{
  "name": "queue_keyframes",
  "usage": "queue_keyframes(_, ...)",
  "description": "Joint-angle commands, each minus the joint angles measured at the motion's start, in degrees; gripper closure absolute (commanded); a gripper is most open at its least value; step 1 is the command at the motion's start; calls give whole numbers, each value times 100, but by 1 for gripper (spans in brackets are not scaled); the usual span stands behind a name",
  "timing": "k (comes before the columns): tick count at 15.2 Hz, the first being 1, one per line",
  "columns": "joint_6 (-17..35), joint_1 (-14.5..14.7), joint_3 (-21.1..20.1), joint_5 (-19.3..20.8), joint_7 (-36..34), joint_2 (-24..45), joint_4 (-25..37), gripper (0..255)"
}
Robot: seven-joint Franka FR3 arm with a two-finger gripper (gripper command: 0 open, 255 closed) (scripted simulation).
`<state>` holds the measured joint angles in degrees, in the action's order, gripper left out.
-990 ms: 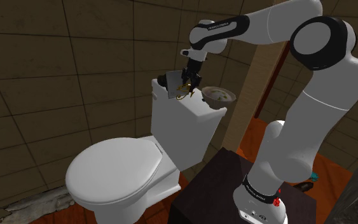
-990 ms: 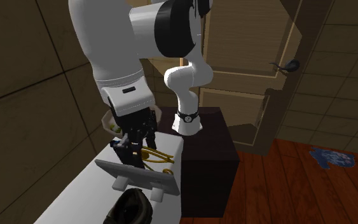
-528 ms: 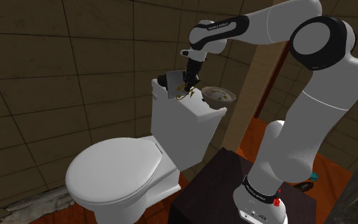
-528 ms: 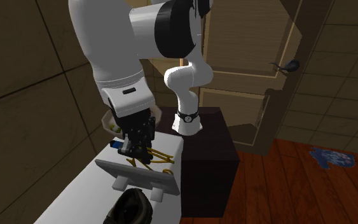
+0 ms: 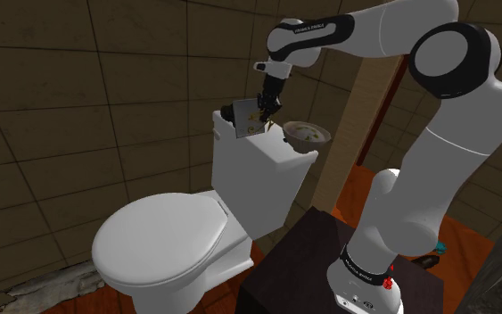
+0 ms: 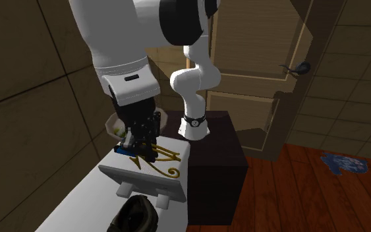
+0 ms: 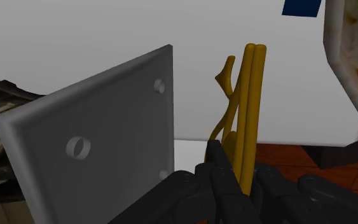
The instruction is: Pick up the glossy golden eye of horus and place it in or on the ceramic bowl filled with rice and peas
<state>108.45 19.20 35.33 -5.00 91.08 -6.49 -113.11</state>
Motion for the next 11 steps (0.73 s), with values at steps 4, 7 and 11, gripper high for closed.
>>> queue_keyframes(4,-367,4,-13,31,-58,-37,339,255)
queue_keyframes(7,-595,7,-19,38,-87,-43,564,255)
queue_keyframes(11,-902,12,-22,34,-118,-28,885,255)
